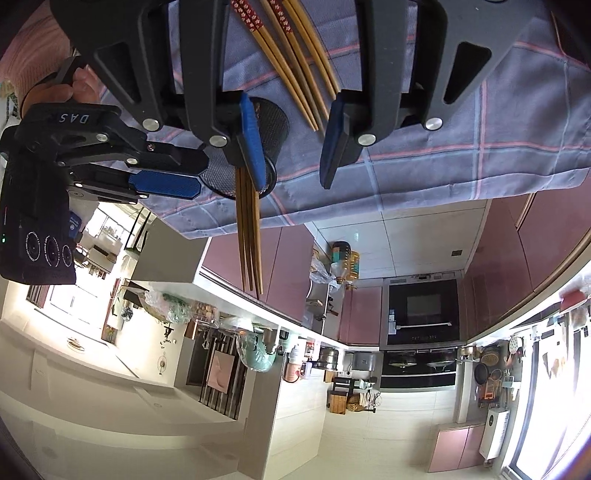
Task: Organize utensils
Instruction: 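Grasp a chopstick from the pile with the right tool while the left tool grasps one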
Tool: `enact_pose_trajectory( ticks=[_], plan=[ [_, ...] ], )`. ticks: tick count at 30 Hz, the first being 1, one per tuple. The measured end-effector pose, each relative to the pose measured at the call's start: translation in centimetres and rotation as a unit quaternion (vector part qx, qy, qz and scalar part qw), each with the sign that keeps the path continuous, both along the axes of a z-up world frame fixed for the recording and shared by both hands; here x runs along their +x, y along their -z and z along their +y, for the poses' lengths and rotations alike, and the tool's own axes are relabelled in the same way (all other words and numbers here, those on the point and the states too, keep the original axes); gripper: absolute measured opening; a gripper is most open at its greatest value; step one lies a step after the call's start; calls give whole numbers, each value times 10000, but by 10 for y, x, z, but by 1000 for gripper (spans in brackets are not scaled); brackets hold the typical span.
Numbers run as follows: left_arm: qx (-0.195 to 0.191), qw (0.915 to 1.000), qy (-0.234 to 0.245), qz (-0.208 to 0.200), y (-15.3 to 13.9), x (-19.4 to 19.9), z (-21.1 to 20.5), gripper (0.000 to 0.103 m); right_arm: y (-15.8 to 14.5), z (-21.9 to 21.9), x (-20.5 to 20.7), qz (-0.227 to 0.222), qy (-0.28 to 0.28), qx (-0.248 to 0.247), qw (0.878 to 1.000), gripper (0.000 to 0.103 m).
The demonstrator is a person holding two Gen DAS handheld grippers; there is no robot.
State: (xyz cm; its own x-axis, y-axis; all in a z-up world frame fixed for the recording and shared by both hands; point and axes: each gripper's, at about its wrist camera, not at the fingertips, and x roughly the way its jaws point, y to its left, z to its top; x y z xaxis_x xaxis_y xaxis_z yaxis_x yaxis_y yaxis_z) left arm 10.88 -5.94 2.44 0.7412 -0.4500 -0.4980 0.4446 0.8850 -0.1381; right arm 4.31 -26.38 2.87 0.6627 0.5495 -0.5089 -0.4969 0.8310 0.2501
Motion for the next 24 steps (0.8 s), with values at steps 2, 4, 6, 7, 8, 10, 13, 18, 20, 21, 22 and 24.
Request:
enact_pose_trajectory(
  ticks=[2, 4, 6, 7, 8, 10, 13, 18, 20, 21, 22, 24],
  plan=[
    [122, 9999, -58, 51, 9, -8, 5, 33, 10, 7, -6, 135, -115, -42, 9998, 38],
    [202, 9996, -98, 185, 20, -15, 11, 33, 26, 16, -11, 304, -185, -143, 9993, 38],
    [260, 9989, -121, 360, 35, -20, 16, 33, 43, 21, -11, 544, -211, -207, 9981, 38],
    [292, 9985, -135, 444, 45, -22, 19, 33, 52, 23, -11, 694, -224, -177, 9972, 38],
    [333, 9979, -160, 539, 52, -24, 21, 33, 60, 25, -11, 813, -216, -182, 9963, 38],
    [369, 9963, -201, 754, 67, -24, 25, 33, 74, 29, -13, 981, -167, -253, 9947, 38],
    [400, 9933, -244, 1054, 90, -28, 30, 33, 87, 31, -14, 1171, -107, -269, 9927, 38],
    [462, 9894, -286, 1349, 114, -31, 29, 33, 97, 36, -17, 1272, -4, -379, 9912, 38],
    [495, 9885, -295, 1395, 120, -32, 27, 33, 100, 38, -20, 1284, 18, -394, 9909, 38],
    [513, 9881, -301, 1417, 120, -32, 25, 33, 101, 40, -20, 1281, 37, -430, 9908, 38],
    [540, 9877, -299, 1438, 122, -32, 24, 33, 102, 42, -20, 1272, 55, -474, 9907, 38],
    [596, 9873, -298, 1444, 125, -33, 21, 33, 104, 43, -21, 1255, 95, -544, 9906, 38]
  ],
)
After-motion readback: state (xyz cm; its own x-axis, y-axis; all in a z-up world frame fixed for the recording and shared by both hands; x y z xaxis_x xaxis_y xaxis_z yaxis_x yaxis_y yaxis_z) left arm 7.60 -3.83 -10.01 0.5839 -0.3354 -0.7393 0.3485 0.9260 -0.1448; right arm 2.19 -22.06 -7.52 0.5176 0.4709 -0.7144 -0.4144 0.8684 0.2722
